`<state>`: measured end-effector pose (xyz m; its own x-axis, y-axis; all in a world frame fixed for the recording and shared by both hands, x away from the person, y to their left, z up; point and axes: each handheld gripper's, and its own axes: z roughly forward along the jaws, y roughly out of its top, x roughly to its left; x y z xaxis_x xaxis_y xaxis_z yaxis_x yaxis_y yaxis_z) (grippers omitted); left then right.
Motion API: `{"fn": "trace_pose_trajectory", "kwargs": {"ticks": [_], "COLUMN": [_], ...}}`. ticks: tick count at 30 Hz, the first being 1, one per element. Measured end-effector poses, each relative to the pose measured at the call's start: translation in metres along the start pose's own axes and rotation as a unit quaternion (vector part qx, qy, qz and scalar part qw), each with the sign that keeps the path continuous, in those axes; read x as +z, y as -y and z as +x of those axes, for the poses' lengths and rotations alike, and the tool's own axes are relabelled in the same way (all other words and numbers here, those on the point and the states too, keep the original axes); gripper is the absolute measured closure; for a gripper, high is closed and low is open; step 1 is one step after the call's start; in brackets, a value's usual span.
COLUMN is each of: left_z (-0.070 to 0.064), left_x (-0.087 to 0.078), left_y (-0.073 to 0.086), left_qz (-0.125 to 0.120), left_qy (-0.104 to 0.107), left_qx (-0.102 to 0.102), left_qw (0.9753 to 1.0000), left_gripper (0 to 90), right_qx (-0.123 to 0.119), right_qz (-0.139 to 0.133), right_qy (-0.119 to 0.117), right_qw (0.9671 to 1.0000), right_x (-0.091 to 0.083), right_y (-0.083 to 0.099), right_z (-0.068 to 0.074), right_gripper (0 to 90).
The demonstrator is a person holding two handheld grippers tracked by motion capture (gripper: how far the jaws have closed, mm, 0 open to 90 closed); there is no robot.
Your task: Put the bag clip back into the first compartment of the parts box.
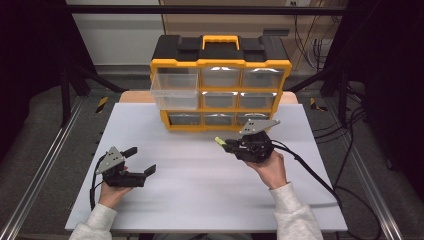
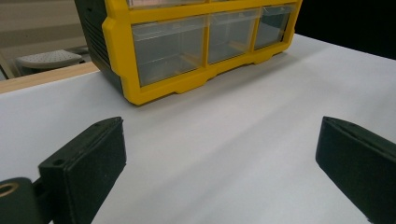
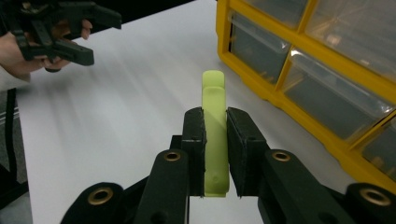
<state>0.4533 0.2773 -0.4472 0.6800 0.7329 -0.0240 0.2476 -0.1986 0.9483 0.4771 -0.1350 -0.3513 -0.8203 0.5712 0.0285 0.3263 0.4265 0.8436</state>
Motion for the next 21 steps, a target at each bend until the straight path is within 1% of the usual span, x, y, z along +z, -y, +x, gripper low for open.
{"fn": "trace_pose_trajectory", "kwargs": {"ticks": [10, 21], "left_z": [0.000, 0.000], "left_x": [0.000, -0.001], "left_y": [0.000, 0.000], "left_qz": [0.000, 0.000], "left_qy": [0.001, 0.001], "left_qx": [0.000, 0.003], "left_qw": [1.0000, 1.0000], "left_gripper": [1.6, 1.6], "right_qx": [-0.014, -0.025], "right_qz": [-0.017, -0.036], "right_qy": [0.000, -0.001], "right_qw": [0.9998, 0.9990], "right_x": [-0.016, -0.028], "right_y": [-0.021, -0.042], "right_z": [0.005, 0.012], "right_gripper": [78.0, 78.1]}}
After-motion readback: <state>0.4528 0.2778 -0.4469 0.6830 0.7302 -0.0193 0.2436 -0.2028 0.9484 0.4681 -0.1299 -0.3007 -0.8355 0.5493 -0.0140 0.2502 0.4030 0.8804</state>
